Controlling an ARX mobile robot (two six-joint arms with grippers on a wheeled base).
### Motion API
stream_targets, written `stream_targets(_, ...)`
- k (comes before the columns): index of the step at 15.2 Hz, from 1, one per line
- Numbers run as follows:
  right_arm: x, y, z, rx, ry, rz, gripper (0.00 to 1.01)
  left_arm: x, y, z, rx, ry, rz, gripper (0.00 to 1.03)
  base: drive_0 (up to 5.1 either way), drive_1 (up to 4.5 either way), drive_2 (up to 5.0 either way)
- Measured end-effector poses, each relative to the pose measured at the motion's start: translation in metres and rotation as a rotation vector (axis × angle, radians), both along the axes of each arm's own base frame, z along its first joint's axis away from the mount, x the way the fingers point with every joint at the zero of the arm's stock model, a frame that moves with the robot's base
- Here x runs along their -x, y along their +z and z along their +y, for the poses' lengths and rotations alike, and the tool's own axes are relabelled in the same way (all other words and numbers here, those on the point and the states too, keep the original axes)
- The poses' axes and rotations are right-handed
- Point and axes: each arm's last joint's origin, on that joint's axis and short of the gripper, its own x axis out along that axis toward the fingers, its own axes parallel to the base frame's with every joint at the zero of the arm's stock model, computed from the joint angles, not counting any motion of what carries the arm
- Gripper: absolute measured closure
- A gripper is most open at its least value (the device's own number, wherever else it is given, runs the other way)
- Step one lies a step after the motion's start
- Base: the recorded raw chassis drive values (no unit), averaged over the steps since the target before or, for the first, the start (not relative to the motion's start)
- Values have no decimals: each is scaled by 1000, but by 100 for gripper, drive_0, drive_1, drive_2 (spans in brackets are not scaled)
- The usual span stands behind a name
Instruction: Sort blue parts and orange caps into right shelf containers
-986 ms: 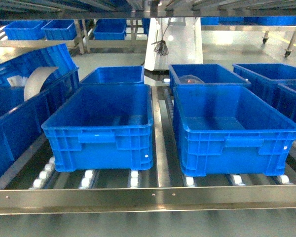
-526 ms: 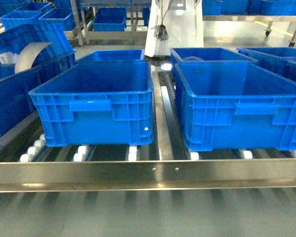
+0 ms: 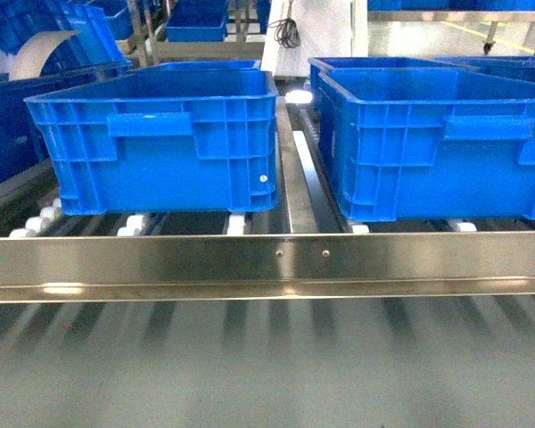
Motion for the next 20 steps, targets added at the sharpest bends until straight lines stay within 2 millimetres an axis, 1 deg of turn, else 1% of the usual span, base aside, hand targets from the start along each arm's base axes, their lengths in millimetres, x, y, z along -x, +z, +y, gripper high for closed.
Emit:
stream_targets(14, 0, 0, 0, 0, 0, 0, 56, 0, 0, 0, 0, 0, -1, 60, 0, 0, 0)
stream_targets(20, 0, 0, 0, 0, 0, 1, 56, 0, 0, 0, 0, 0, -1, 60, 0, 433, -432)
